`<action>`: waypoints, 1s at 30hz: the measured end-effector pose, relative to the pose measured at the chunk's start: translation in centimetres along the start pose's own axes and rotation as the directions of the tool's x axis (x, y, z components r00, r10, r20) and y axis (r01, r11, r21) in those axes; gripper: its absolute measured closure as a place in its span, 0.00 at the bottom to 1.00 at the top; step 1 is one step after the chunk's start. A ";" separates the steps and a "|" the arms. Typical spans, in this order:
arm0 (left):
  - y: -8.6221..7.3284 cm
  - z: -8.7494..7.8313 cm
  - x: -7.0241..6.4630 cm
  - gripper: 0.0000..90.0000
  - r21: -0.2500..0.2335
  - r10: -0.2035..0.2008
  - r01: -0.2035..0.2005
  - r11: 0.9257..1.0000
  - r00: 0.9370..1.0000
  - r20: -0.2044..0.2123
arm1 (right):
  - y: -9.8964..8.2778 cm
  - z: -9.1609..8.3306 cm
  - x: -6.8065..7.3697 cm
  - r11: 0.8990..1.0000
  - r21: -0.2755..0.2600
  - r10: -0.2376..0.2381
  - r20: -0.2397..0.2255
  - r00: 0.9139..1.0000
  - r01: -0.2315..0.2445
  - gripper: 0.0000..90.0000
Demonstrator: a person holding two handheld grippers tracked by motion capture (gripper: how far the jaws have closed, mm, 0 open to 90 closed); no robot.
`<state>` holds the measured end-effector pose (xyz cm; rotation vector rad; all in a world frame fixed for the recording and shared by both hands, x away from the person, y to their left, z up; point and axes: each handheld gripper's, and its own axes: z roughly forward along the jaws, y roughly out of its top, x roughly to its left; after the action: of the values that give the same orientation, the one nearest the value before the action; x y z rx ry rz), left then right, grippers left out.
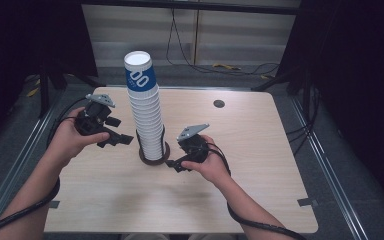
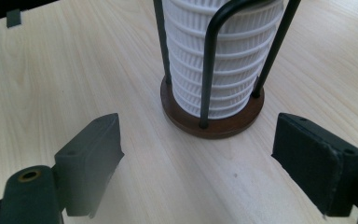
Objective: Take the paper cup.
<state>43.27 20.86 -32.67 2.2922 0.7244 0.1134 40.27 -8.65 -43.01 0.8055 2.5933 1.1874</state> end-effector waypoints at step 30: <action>6.0 -2.9 0.0 0.18 -0.011 0.063 -0.063 0.998 0.998 -0.012 | 5.9 -1.9 -0.9 0.998 -0.067 0.009 -0.044 0.999 -0.012 0.14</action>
<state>45.23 19.13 -26.51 2.3061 0.6563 0.1592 42.68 -7.21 -37.47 0.7893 2.5705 1.3024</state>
